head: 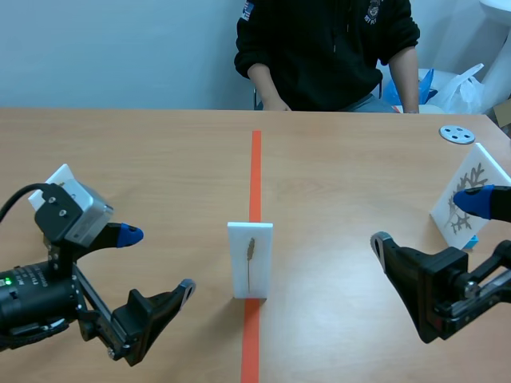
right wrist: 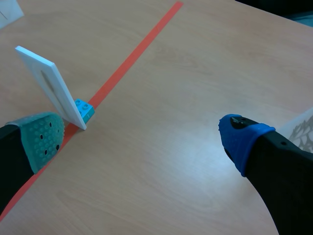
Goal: Sort the leaf by its shape. The table is split by an orange tape line. A compound leaf with several leaflets goes to the left side, a simple leaf with one blade goes to the right side. Return to the home posture when a red brick is placed on the table.
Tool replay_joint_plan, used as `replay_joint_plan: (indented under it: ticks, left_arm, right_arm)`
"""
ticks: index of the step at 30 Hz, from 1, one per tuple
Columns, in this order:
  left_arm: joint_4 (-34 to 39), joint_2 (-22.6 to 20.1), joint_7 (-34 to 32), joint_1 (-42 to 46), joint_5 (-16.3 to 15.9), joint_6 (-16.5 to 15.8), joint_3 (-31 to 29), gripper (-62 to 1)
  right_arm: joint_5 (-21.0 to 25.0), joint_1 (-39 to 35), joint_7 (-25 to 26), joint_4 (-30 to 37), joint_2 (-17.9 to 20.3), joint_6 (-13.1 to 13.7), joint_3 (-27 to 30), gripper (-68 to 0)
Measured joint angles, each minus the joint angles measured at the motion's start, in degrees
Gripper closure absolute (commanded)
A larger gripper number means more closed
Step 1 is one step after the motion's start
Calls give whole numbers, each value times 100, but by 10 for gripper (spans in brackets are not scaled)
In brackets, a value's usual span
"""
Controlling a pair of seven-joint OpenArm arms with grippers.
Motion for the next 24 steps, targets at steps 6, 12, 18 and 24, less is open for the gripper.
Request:
replay_joint_plan:
  ticks: [6, 12, 18, 24]
  left_arm:
    - [-590, 229, -334, -564, 175, -85, 645, -623]
    - [-988, 431, -483, -1086, 326, -83, 1198, -623]
    - [-1641, 682, -741, -1644, 581, -81, 1574, -623]
    - [-2199, 761, -981, -2004, 581, -76, 1827, -623]
  right_arm:
    - [-2, 0, 0, 0, 0, 0, 0, -679]
    - [-24, 0, 0, 0, 0, 0, 0, -679]
    - [-24, 0, 0, 0, 0, 0, 0, -679]
    - [-24, 0, 0, 0, 0, 0, 0, -679]
